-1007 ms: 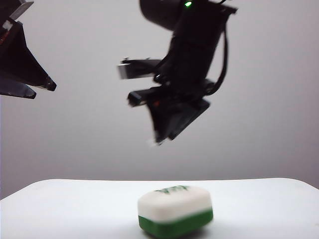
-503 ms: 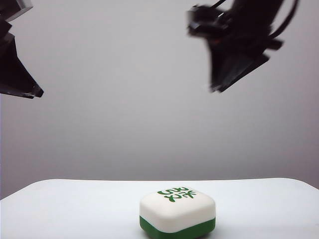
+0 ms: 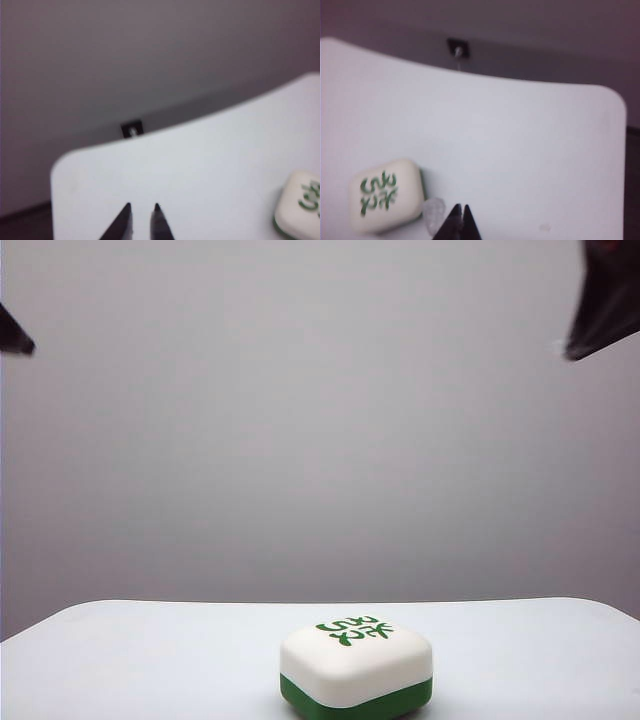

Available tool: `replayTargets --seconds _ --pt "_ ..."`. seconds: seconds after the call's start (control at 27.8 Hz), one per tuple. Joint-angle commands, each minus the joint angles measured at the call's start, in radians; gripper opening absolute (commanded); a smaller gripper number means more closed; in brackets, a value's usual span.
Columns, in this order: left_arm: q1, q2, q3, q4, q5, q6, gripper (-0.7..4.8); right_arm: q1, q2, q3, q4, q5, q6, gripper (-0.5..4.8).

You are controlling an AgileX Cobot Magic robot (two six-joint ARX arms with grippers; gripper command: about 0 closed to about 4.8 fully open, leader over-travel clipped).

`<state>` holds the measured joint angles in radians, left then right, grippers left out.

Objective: Pick up the foam mahjong on the table and turn it over.

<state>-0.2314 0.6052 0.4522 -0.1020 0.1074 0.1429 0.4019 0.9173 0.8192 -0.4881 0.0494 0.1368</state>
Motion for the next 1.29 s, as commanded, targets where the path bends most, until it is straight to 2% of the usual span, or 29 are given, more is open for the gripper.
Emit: replayTargets --seconds 0.04,0.18,0.22,0.32,0.47,0.65,0.79,1.01,1.29 --pt "0.008 -0.065 -0.015 0.006 -0.059 0.027 0.51 -0.05 -0.083 -0.051 0.072 -0.007 0.017 -0.06" --pt "0.031 -0.158 -0.08 0.006 -0.168 0.029 0.48 -0.165 -0.188 -0.106 0.11 -0.096 0.017 -0.06" --pt "0.046 -0.209 -0.109 0.008 -0.174 -0.007 0.47 -0.225 -0.227 -0.121 0.123 -0.156 0.017 -0.05" --pt "0.057 -0.294 -0.15 0.013 -0.174 -0.04 0.12 -0.309 -0.282 -0.151 0.162 -0.257 0.026 -0.06" --pt "0.056 -0.396 -0.192 0.013 -0.175 -0.05 0.12 -0.352 -0.347 -0.208 0.219 -0.262 0.064 -0.06" --pt "0.057 -0.516 -0.24 0.01 -0.175 -0.099 0.12 -0.333 -0.426 -0.309 0.341 -0.248 0.134 -0.06" --pt "0.057 -0.6 -0.273 -0.012 -0.175 -0.106 0.12 -0.293 -0.507 -0.396 0.379 -0.154 0.172 -0.06" --pt "0.056 -0.605 -0.308 -0.036 -0.174 -0.106 0.12 -0.172 -0.666 -0.575 0.453 -0.005 0.179 -0.06" --pt "0.056 -0.605 -0.347 -0.031 -0.174 -0.106 0.13 -0.152 -0.731 -0.703 0.511 0.002 0.165 -0.06"
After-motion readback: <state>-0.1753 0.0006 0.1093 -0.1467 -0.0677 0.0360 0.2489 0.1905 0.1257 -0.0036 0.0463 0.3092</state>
